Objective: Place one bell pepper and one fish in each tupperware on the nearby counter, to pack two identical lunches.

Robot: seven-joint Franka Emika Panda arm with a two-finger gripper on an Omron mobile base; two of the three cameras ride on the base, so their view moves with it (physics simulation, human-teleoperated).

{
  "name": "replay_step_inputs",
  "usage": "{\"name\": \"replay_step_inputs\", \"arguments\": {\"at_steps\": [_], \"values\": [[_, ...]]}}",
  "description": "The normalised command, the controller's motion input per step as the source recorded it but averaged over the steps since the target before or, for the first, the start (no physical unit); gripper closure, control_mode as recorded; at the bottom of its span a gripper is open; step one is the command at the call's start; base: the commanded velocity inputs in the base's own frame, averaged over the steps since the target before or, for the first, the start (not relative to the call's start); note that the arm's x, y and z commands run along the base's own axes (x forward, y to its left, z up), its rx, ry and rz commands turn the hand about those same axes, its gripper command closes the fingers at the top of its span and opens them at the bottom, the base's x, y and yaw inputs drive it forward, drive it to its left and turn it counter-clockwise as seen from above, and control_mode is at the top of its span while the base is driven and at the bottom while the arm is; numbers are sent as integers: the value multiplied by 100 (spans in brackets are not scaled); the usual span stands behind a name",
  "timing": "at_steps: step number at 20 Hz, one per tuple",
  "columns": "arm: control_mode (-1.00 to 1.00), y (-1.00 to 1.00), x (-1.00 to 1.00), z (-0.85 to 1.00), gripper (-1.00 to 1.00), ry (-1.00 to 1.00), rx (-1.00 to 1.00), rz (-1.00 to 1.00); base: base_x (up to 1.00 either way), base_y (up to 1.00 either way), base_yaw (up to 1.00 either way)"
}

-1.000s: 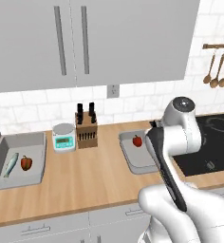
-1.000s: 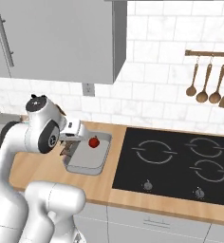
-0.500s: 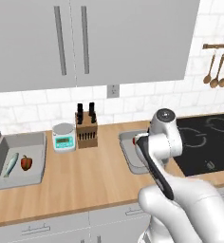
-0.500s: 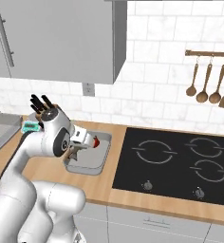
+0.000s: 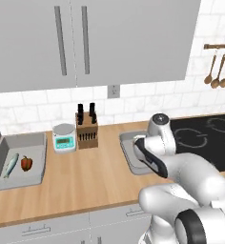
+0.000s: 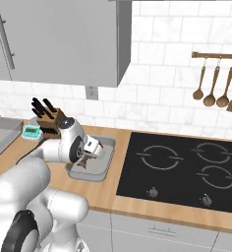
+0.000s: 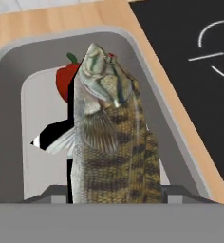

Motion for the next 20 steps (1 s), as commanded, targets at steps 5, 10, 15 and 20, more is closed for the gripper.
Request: {"name": "replay_step_inputs", "arguments": {"at_steps": [5,10,15,20], "values": [[-100,-16,30,-34,100,2,6,-2,0,0,0],[-100,-13,31,-14,100,3,8,0,0,0,0],[-100,5,14,-31,100,0,0,-4,0,0,0],[-100,4,16,-26,-100,0,0,-5,0,0,0]]}}
